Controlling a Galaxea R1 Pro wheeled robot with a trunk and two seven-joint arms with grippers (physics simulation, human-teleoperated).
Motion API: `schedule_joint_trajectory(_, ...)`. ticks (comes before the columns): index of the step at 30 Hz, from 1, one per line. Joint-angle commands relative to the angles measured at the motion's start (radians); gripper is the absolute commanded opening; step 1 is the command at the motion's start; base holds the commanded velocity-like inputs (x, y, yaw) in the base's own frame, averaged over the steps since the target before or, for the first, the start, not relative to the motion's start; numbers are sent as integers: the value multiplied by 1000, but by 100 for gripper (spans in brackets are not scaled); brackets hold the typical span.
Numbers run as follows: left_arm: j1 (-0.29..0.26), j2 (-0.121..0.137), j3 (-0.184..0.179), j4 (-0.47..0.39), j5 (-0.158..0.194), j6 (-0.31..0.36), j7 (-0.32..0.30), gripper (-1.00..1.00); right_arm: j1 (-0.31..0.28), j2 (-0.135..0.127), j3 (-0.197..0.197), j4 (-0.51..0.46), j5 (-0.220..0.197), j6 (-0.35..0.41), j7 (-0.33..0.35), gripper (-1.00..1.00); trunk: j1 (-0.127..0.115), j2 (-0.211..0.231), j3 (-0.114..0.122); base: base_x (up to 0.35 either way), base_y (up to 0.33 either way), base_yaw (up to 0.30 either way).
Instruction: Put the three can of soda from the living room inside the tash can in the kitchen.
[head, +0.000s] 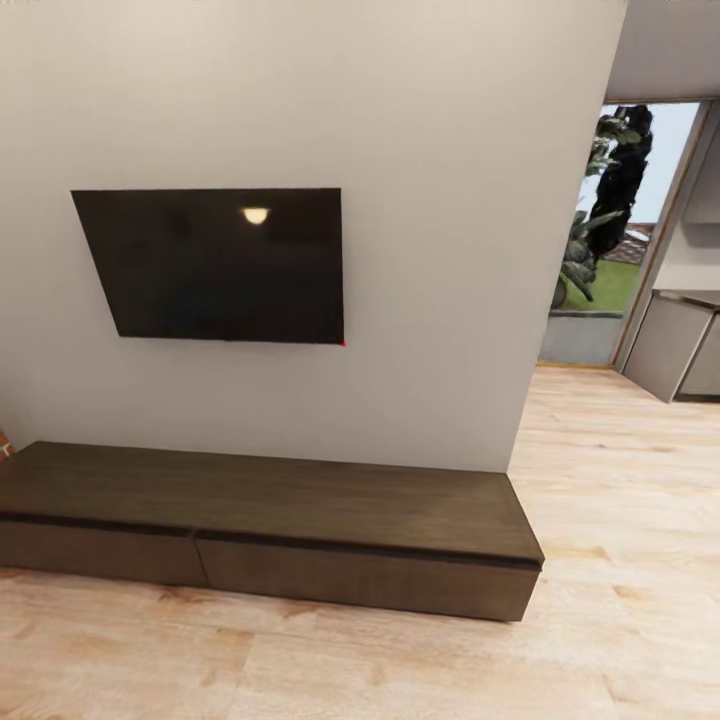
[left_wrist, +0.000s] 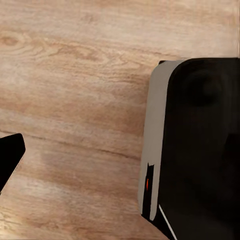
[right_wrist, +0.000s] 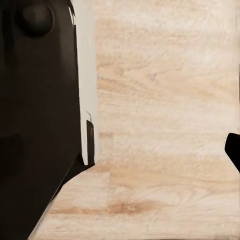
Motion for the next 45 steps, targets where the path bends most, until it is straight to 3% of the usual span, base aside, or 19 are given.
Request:
schedule_joint_trajectory(1,-28,-2,0,-8,1,2,-3,100,-5,-1,-17,-1,-12,6,-1,100,-4,7,3,0,0,0)
schedule_joint_trajectory(9,-47,-3,4,-10,4,2,5,100,-11,3,-21,-5,-14,9,-7,100,-12,21,9,0,0,0)
schedule_joint_trajectory(19,-49,-6,5,-9,5,3,10,100,-11,6,-20,-8,-10,8,-109,100,-12,21,9,0,0,0)
schedule_joint_trajectory(45,-49,-8,6,-8,3,3,10,100,-11,40,-15,-10,-7,8,-116,100,-12,21,9,0,0,0)
